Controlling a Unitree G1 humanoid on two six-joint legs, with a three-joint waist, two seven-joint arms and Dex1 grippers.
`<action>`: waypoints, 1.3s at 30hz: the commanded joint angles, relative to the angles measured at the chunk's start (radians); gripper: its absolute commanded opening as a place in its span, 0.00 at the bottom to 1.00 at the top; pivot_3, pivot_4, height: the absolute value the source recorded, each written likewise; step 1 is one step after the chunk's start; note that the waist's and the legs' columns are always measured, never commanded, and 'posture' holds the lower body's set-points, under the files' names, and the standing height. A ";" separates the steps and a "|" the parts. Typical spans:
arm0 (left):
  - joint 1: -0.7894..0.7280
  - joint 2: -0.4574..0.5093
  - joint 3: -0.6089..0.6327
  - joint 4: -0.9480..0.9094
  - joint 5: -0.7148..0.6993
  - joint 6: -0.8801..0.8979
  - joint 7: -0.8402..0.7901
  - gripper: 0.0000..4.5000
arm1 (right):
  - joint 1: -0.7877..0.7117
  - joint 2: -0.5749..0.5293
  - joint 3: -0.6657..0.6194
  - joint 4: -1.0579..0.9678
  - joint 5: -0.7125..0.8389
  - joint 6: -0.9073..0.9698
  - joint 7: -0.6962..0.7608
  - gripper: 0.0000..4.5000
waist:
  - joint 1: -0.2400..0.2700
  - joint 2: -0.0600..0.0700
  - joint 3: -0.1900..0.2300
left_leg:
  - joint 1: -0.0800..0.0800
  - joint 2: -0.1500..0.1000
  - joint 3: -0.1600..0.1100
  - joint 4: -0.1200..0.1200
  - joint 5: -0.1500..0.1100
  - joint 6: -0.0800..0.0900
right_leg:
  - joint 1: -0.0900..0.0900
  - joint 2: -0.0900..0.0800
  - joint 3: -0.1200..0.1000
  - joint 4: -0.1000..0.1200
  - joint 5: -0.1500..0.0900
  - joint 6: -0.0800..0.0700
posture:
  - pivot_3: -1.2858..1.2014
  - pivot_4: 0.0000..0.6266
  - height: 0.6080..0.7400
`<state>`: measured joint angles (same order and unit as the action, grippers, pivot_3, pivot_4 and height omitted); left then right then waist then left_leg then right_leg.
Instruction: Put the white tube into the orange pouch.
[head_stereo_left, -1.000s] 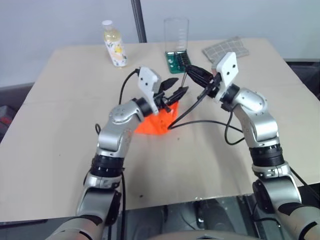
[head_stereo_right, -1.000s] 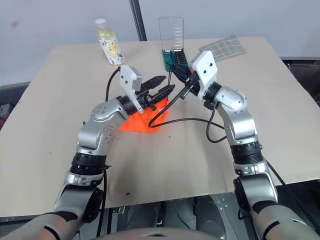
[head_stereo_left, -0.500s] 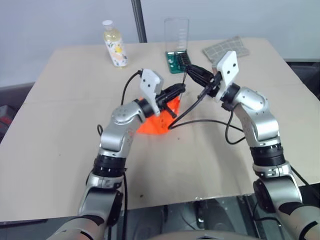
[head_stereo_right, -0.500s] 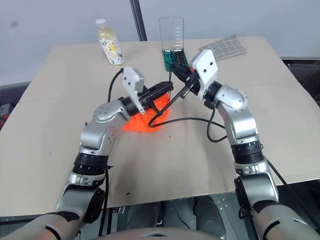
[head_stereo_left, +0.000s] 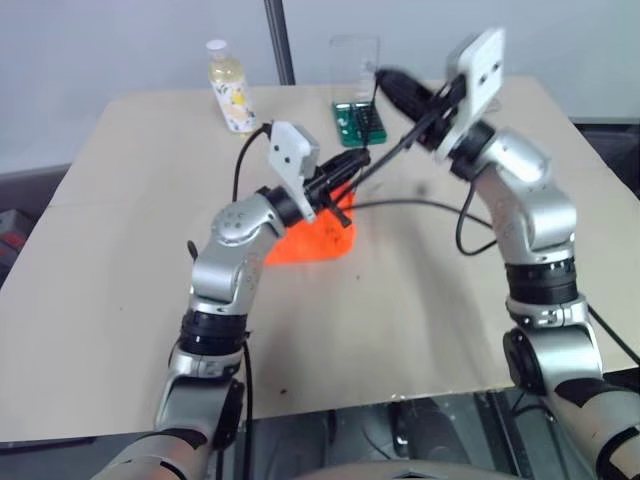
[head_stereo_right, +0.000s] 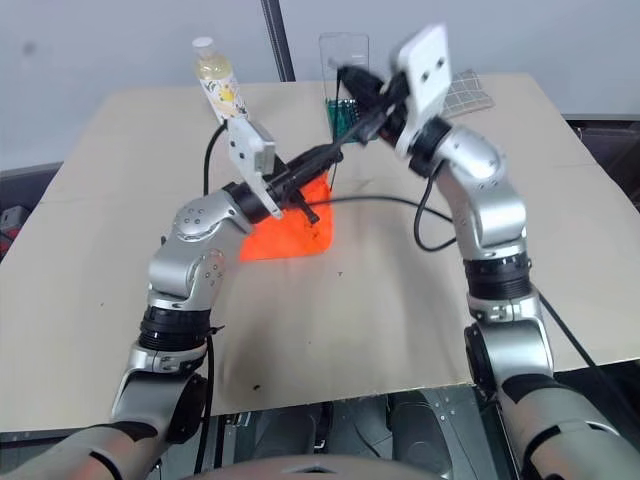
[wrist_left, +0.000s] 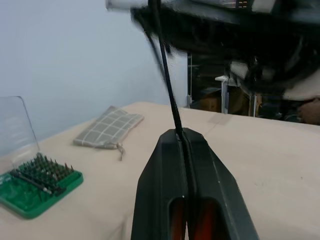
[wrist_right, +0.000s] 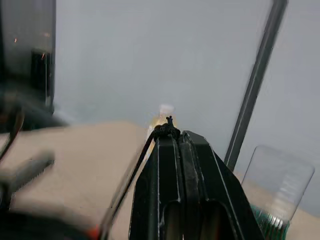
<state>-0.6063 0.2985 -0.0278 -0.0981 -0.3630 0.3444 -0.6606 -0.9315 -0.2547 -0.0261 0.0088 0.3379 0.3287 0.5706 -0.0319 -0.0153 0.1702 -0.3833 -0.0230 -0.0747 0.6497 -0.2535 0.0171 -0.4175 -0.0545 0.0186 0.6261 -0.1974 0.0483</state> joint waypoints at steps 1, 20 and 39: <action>0.007 0.002 0.001 -0.003 -0.022 0.038 -0.004 0.00 | -0.085 -0.009 -0.089 -0.111 0.064 -0.012 -0.051 0.00 | 0.001 0.000 0.000 | 0.000 0.000 0.000 0.000 0.000 0.000 | 0.000 0.000 -0.001 0.000 0.000 0.000 | 0.52 0.24 1.00; -0.089 -0.038 0.047 0.037 -0.028 -0.044 0.022 0.99 | -0.080 -0.024 -0.067 -0.138 0.093 0.009 -0.053 0.00 | 0.001 0.001 0.001 | -0.001 0.000 0.000 0.000 0.000 0.000 | -0.001 0.000 0.000 0.000 0.000 0.000 | 0.52 0.24 1.00; -0.233 -0.104 0.035 0.235 -0.029 -0.157 -0.050 0.99 | -0.063 -0.014 -0.033 -0.210 0.109 0.061 -0.071 0.00 | 0.001 0.000 0.001 | -0.001 0.000 0.000 0.000 0.000 0.000 | -0.001 0.000 -0.001 0.000 0.000 0.000 | 0.52 0.24 1.00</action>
<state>-0.8103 0.1995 -0.0075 0.1481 -0.3769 0.2145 -0.6979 -0.9803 -0.2682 -0.0535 -0.1476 0.4349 0.3917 0.5116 -0.0314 -0.0148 0.1709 -0.3843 -0.0232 -0.0747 0.6495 -0.2535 0.0173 -0.4184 -0.0546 0.0179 0.6262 -0.1974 0.0483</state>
